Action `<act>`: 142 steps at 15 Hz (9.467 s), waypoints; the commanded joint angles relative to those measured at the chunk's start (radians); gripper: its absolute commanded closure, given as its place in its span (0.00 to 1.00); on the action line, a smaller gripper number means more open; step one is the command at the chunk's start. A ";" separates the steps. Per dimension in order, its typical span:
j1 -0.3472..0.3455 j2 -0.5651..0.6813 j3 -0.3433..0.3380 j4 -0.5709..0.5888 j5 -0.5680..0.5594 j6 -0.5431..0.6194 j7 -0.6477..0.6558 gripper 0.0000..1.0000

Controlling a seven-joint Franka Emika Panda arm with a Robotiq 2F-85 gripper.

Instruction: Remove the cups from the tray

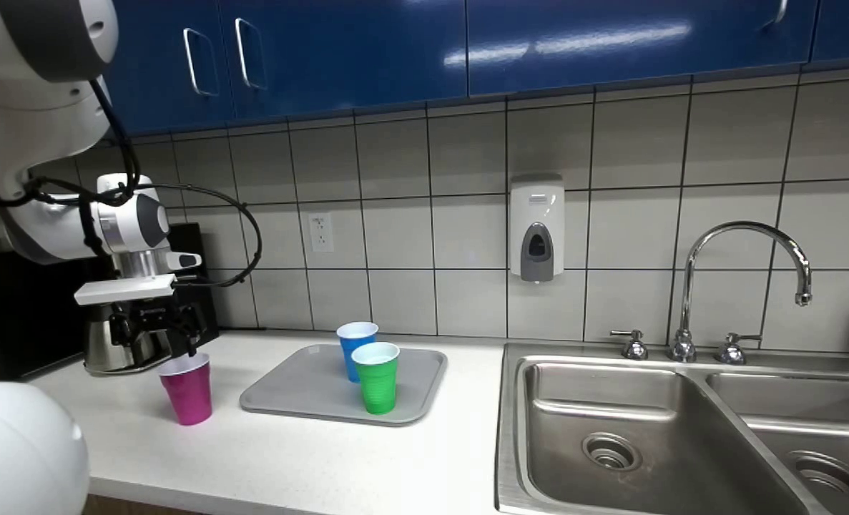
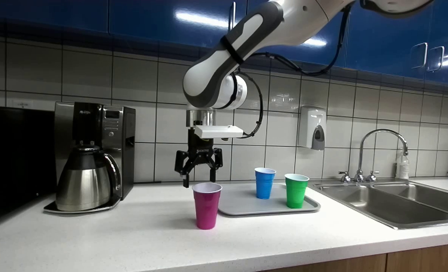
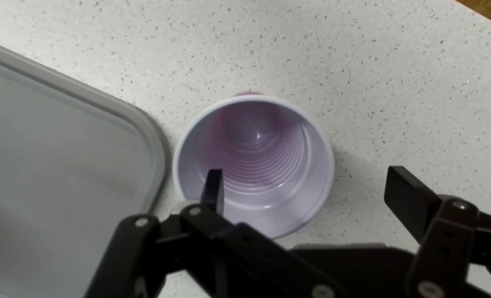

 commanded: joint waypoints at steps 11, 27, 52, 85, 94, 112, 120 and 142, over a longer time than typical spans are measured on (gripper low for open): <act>-0.050 -0.079 0.009 -0.002 0.000 -0.023 0.017 0.00; -0.177 -0.150 -0.041 -0.080 0.017 -0.016 -0.011 0.00; -0.209 -0.137 -0.094 -0.072 -0.033 -0.009 0.075 0.00; -0.231 0.255 -0.252 0.324 -0.070 0.045 0.120 0.00; -0.236 0.306 -0.264 0.379 -0.064 0.044 0.119 0.42; -0.221 0.271 -0.267 0.361 -0.070 0.050 0.134 1.00; -0.177 0.188 -0.263 0.305 -0.084 0.046 0.161 1.00; -0.123 -0.050 -0.204 0.025 -0.106 0.036 0.240 1.00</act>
